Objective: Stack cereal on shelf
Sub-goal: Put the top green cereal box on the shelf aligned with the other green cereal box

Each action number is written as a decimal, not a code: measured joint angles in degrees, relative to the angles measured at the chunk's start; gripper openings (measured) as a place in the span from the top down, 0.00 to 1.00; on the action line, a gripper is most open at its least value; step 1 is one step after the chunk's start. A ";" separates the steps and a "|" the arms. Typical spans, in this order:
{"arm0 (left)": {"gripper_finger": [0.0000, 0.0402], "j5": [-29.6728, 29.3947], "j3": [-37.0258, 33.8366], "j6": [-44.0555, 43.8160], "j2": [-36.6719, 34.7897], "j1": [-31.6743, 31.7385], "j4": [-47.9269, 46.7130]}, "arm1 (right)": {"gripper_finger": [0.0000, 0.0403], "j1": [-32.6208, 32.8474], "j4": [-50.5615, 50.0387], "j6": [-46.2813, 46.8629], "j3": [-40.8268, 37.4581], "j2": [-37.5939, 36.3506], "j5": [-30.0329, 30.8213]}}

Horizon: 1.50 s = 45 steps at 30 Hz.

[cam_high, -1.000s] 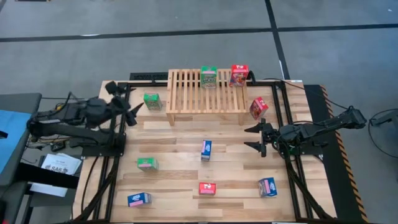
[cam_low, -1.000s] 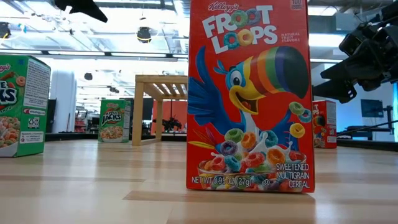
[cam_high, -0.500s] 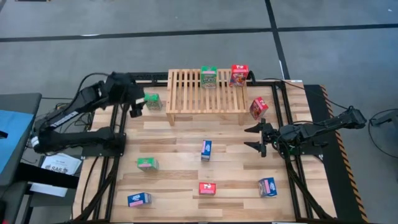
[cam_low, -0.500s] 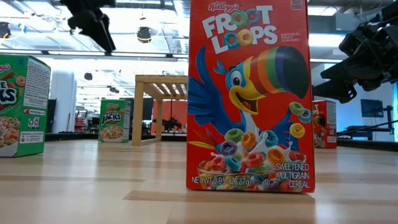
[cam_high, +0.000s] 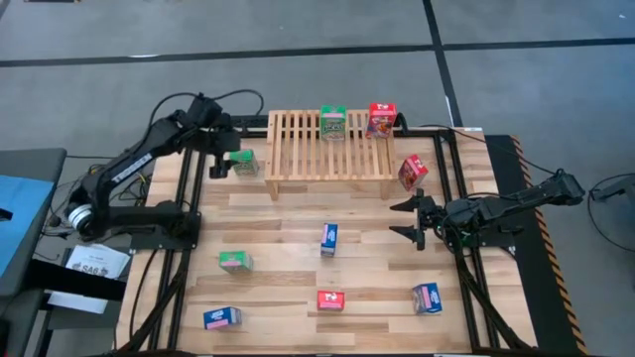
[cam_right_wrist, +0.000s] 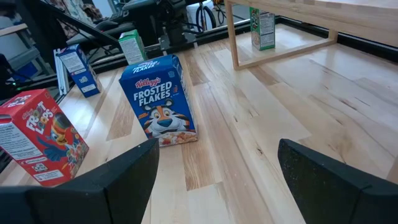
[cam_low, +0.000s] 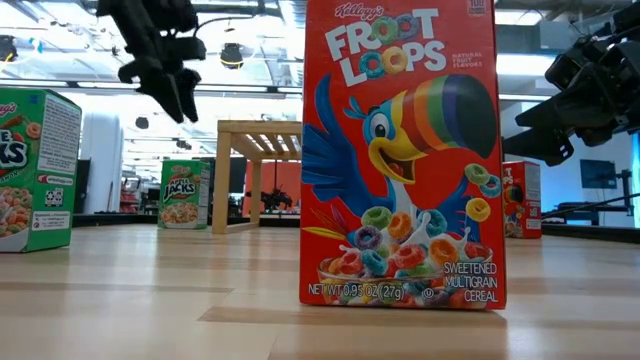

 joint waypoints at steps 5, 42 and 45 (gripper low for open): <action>0.26 0.00 0.00 -1.04 4.64 1.96 0.23 | 0.12 0.00 0.00 -0.05 0.00 0.00 0.00; 0.59 -0.44 0.00 -4.65 17.93 5.03 2.86 | 0.12 0.00 0.00 0.02 0.00 0.00 0.00; 0.67 -0.42 0.00 -5.37 17.93 5.03 2.80 | 0.12 0.00 0.00 0.00 0.01 0.00 0.01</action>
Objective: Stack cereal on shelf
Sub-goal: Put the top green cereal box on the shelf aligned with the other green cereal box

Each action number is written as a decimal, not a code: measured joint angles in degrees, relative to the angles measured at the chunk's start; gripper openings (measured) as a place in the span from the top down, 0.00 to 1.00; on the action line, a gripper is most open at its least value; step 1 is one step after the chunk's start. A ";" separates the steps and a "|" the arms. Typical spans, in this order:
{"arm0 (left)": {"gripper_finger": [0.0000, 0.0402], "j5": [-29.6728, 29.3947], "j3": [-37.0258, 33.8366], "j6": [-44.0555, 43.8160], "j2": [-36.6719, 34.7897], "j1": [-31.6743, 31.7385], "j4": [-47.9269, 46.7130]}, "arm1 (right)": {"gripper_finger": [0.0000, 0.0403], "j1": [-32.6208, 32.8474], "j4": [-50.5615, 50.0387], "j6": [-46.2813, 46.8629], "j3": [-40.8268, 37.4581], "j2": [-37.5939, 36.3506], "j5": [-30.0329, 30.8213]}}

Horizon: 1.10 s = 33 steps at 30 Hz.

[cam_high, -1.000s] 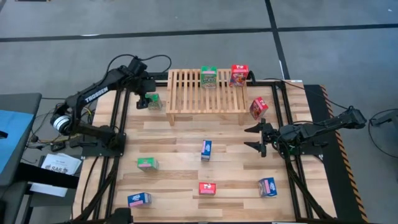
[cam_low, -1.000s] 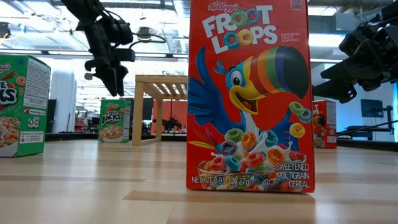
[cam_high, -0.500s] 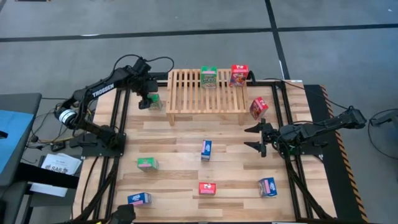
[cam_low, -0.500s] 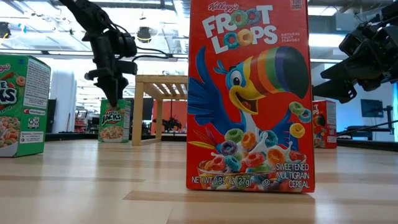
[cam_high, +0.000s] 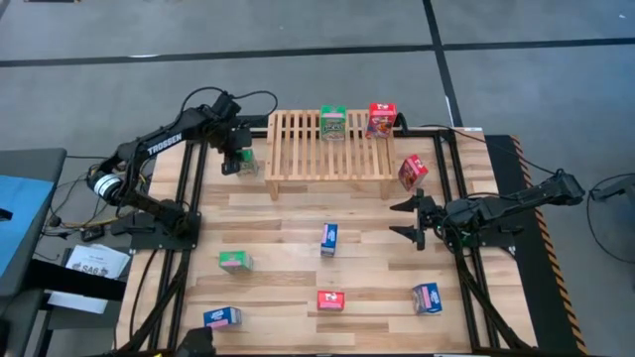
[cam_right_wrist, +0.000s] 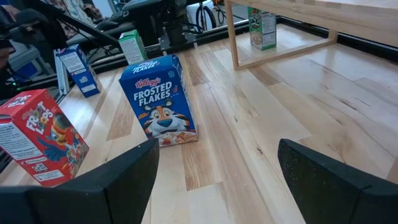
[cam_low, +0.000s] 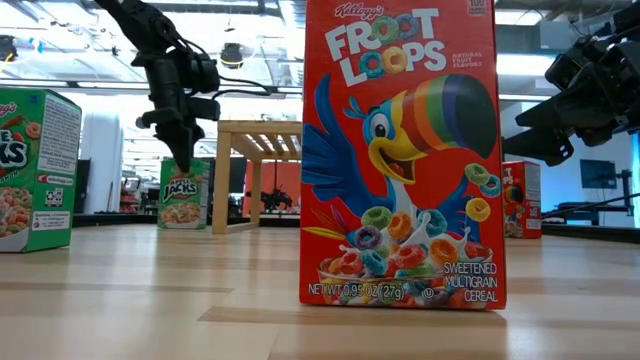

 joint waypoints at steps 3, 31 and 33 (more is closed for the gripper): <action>0.72 0.14 0.00 -1.30 -0.21 -0.01 -0.56 | 0.12 0.01 0.00 0.00 -0.01 0.01 -0.01; 0.67 -3.12 19.01 -22.62 -25.17 -12.80 -9.59 | 0.12 0.00 0.00 -0.09 -0.01 -0.01 -0.01; 0.67 -3.65 21.92 -22.74 -23.86 -15.22 -9.28 | 0.12 -0.01 0.00 -0.09 -0.01 0.00 0.00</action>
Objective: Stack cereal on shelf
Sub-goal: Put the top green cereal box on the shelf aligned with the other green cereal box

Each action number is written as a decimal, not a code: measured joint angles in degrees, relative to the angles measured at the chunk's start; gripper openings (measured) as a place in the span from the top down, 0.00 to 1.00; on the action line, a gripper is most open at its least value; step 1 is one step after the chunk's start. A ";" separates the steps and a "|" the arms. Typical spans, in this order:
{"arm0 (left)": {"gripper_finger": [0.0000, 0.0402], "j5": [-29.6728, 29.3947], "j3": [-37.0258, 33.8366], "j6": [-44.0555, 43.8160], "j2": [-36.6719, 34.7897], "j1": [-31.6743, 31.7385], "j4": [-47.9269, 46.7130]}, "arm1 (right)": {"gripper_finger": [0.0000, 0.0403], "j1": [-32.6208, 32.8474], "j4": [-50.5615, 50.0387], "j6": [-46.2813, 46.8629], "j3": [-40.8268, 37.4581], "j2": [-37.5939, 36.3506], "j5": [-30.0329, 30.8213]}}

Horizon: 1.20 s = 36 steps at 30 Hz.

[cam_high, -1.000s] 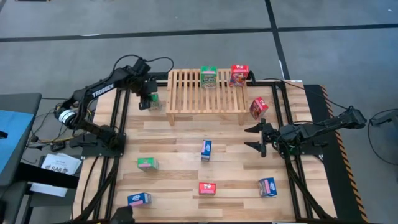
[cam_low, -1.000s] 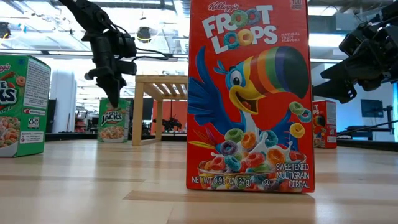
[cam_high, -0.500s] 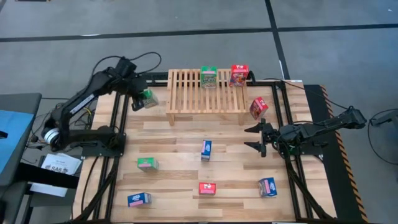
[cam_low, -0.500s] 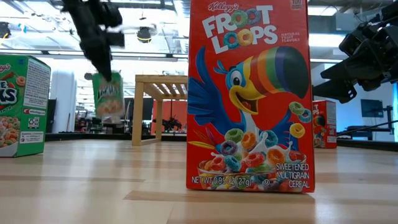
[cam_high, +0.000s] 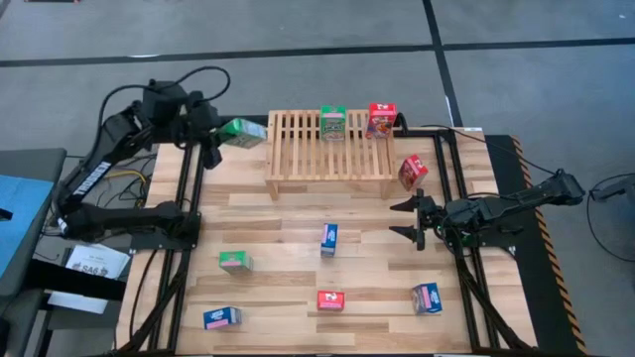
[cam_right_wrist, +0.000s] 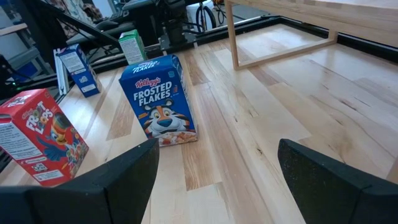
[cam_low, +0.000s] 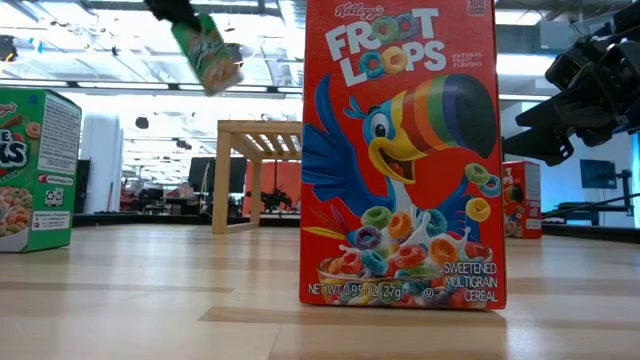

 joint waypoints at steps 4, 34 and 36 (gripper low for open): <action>0.67 -3.31 5.44 -1.84 4.38 -5.40 1.38 | 0.12 0.00 0.00 0.13 0.00 -0.01 0.01; 0.67 -9.77 36.12 4.87 43.68 -20.59 0.43 | 0.12 0.00 0.00 -0.04 0.00 -0.01 0.01; 0.67 -9.51 36.34 4.93 44.60 -20.71 0.59 | 0.12 0.00 0.00 -0.04 0.02 0.01 -0.01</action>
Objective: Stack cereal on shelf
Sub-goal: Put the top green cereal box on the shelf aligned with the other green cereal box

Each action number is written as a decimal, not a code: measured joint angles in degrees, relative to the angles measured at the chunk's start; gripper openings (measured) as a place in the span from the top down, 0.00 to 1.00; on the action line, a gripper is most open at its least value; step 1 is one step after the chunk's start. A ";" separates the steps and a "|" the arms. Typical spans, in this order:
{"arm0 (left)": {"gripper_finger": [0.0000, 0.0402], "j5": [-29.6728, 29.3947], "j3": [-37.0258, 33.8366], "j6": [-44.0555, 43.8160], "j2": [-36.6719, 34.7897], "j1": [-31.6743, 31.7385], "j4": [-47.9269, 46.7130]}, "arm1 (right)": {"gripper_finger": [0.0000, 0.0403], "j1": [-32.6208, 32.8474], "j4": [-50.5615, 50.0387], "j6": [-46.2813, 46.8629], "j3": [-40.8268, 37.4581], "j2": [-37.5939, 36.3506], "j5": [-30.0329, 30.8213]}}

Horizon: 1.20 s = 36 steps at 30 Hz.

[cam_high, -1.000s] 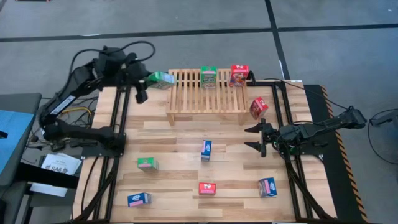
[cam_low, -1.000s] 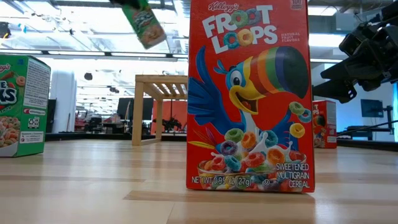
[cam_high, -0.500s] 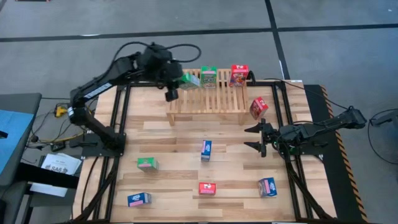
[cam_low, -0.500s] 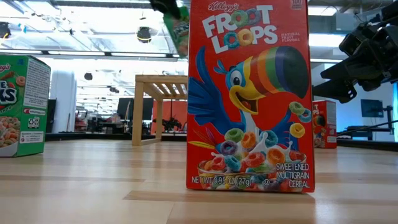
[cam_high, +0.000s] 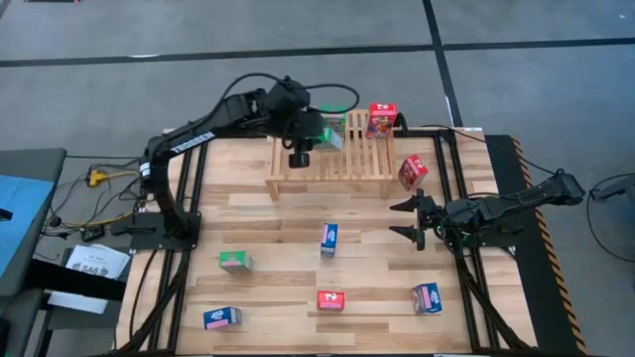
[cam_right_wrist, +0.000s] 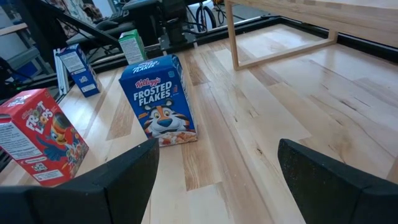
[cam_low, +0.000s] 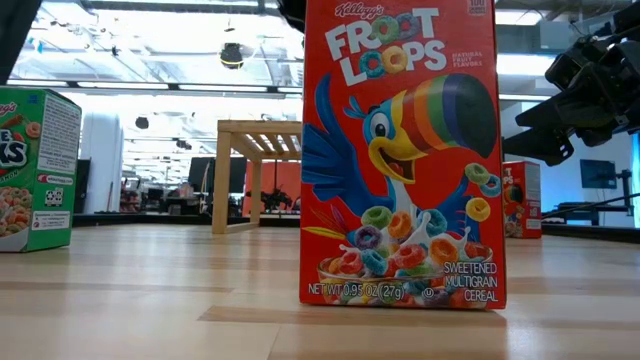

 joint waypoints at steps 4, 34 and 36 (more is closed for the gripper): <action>0.67 1.19 -0.01 0.03 1.47 0.00 0.47 | 0.12 0.00 0.00 0.00 0.00 -0.02 0.02; 0.67 4.38 -0.28 -2.97 6.28 3.32 3.35 | 0.12 0.02 -0.11 0.17 -0.01 -0.02 0.02; 0.67 4.39 -0.28 -2.97 6.14 3.36 3.38 | 0.12 0.02 -0.11 0.15 -0.02 0.01 0.02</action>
